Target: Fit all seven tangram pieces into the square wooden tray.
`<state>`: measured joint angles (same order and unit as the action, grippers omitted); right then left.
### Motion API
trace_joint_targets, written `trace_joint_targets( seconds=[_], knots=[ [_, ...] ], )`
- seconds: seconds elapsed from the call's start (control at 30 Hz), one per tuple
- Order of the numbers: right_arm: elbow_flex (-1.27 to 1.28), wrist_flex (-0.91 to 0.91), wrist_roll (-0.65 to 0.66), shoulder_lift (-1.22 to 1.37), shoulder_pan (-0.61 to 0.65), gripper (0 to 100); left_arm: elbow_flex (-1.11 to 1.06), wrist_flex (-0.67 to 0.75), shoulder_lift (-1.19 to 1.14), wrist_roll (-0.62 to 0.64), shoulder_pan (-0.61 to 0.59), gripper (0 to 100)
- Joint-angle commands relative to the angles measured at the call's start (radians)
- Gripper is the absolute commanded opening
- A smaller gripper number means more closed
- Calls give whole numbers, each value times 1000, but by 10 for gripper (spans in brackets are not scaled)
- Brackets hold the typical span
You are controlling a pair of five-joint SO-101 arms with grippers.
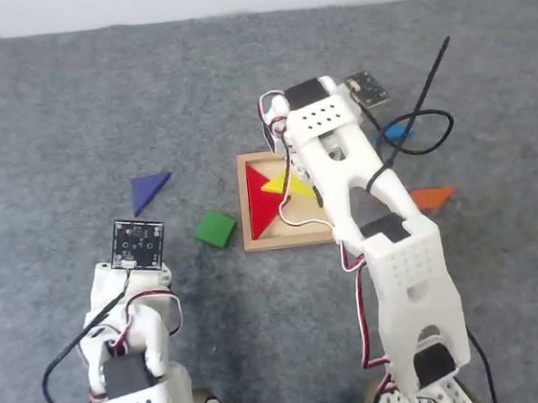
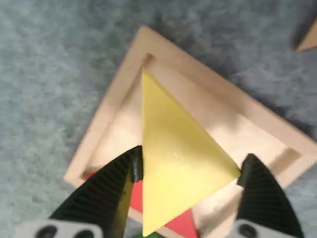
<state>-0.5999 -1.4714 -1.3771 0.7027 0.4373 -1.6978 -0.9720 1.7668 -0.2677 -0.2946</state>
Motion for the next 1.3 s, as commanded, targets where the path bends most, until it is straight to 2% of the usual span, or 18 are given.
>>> trace_joint_targets(
  seconds=[0.0,0.07,0.27,0.33,0.5,0.6,0.73,0.8,0.87,0.97,1.07,1.27],
  knots=[
    [-14,54,-52,-21,10,391,44,-6,17,-12,-9,13],
    [-9,53,-52,-21,24,421,44,-6,17,-12,-9,13],
    [-9,82,-43,-22,44,422,44,-6,17,-12,-9,13],
    [-15,81,2,-33,41,421,44,-6,17,-12,-9,13],
    [-15,-16,279,-165,15,419,42,-5,17,-12,-9,13],
    [-14,-104,523,-274,12,375,42,-2,17,-12,-9,13],
    [-9,-148,868,-344,1,181,42,-2,17,-12,-9,13],
    [-8,-168,999,-346,-1,61,42,-2,17,-12,-9,13],
    [-8,-223,1105,-344,8,4,42,-2,17,-12,-9,13],
    [5,-318,1214,-325,56,23,42,-2,17,-12,-9,13],
    [87,-305,1289,-288,114,13,41,-2,17,-12,-9,13],
    [127,-209,1298,-125,194,13,41,-2,17,-12,-9,13]
  ],
)
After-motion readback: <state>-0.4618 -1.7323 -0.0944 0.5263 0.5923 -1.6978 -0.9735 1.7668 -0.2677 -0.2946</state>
